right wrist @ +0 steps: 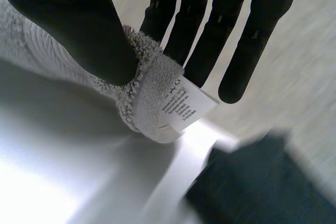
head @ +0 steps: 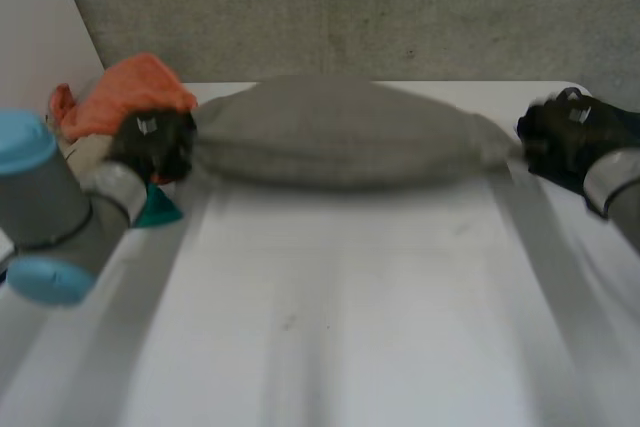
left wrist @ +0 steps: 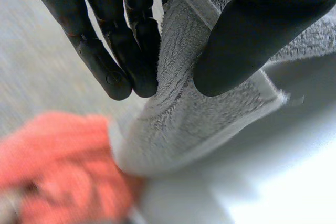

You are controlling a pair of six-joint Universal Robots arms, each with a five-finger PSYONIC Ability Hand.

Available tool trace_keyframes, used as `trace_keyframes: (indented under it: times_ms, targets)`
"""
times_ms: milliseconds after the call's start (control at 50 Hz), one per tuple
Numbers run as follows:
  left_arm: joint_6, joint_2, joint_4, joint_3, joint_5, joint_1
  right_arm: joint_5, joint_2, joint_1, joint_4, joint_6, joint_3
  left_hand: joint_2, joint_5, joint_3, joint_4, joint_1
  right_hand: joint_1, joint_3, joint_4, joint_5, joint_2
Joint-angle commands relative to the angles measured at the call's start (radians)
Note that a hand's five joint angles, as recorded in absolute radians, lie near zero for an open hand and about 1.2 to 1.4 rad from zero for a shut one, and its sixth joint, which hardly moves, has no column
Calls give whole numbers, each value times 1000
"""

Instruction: Fold the laundry.

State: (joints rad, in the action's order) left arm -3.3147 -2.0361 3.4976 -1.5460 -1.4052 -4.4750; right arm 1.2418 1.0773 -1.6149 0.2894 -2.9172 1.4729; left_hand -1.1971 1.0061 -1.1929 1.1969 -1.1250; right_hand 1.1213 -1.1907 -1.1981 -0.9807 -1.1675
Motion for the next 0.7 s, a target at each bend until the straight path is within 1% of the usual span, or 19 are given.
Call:
trace_keyframes:
  times_ms: [20, 40, 80, 120, 140, 220, 260, 360, 380, 440, 460, 520, 540, 600, 660, 680, 700]
  targets:
    - [-123, -76, 29, -174, 89, -30, -59, -74, 13, 24, 150, 158, -41, 58, -46, 42, -113, 275, -206, -198, -241, -229]
    - [-140, -81, 20, -174, 86, -29, -58, -74, 12, 19, 164, 165, -6, 23, -10, 6, -78, 275, -206, -198, -241, -229]
    - [-180, -78, -20, -168, 63, -27, -58, -66, 10, 1, 193, 179, 216, -200, 212, -216, 144, 275, -206, -198, -241, -229]
    - [-198, -59, -46, -160, 45, -24, -58, -56, 10, -7, 193, 182, 492, -475, 488, -492, 420, 275, -206, -198, -241, -229]
    - [-209, -37, -63, -155, 22, -20, -58, -40, 9, -10, 188, 188, 671, -654, 666, -670, 599, 275, -206, -198, -241, -229]
    - [-209, 22, -81, -157, -38, 0, -56, 7, 12, -10, 174, 199, 839, -823, 835, -839, 767, 275, -206, -198, -241, -229]
    - [-207, 39, -80, -160, -53, 14, -55, 21, 12, -13, 171, 201, 863, -847, 859, -863, 791, 275, -206, -198, -241, -229]
    - [-212, 45, -72, -181, -96, 91, -22, 44, 20, -9, 158, 211, 910, -894, 906, -910, 838, 275, -206, -198, -241, -229]
    - [-215, 28, -63, -180, -109, 111, -10, 47, 24, -9, 154, 208, 910, -894, 906, -910, 838, 275, -206, -198, -241, -229]
    - [-226, -10, -49, -172, -138, 129, 7, 52, 26, -15, 156, 205, 910, -894, 906, -910, 838, 275, -206, -198, -241, -229]
    - [-235, -36, -46, -164, -164, 134, 16, 55, 26, -13, 154, 204, 910, -894, 906, -910, 838, 275, -206, -198, -241, -229]
    - [-252, -70, -45, -149, -210, 140, 25, 56, 26, -12, 151, 204, 910, -894, 906, -910, 838, 275, -206, -198, -241, -229]
    - [-256, -87, -40, -138, -239, 141, 34, 55, 26, -9, 151, 204, 910, -894, 906, -910, 838, 275, -206, -198, -241, -229]
    - [-258, -107, -32, -120, -277, 138, 45, 52, 26, -7, 154, 202, 896, -879, 891, -896, 824, 275, -206, -198, -241, -229]
    - [-258, -118, -11, -94, -325, 128, 67, 44, 27, -7, 156, 195, 819, -803, 815, -819, 747, 275, -206, -198, -241, -229]
    - [-256, -118, 3, -85, -352, 114, 73, 44, 29, -7, 156, 192, 796, -779, 792, -796, 724, 275, -206, -198, -241, -229]
    - [-255, -116, 11, -82, -362, 105, 82, 44, 32, -7, 156, 188, 784, -768, 780, -784, 712, 275, -206, -198, -241, -229]
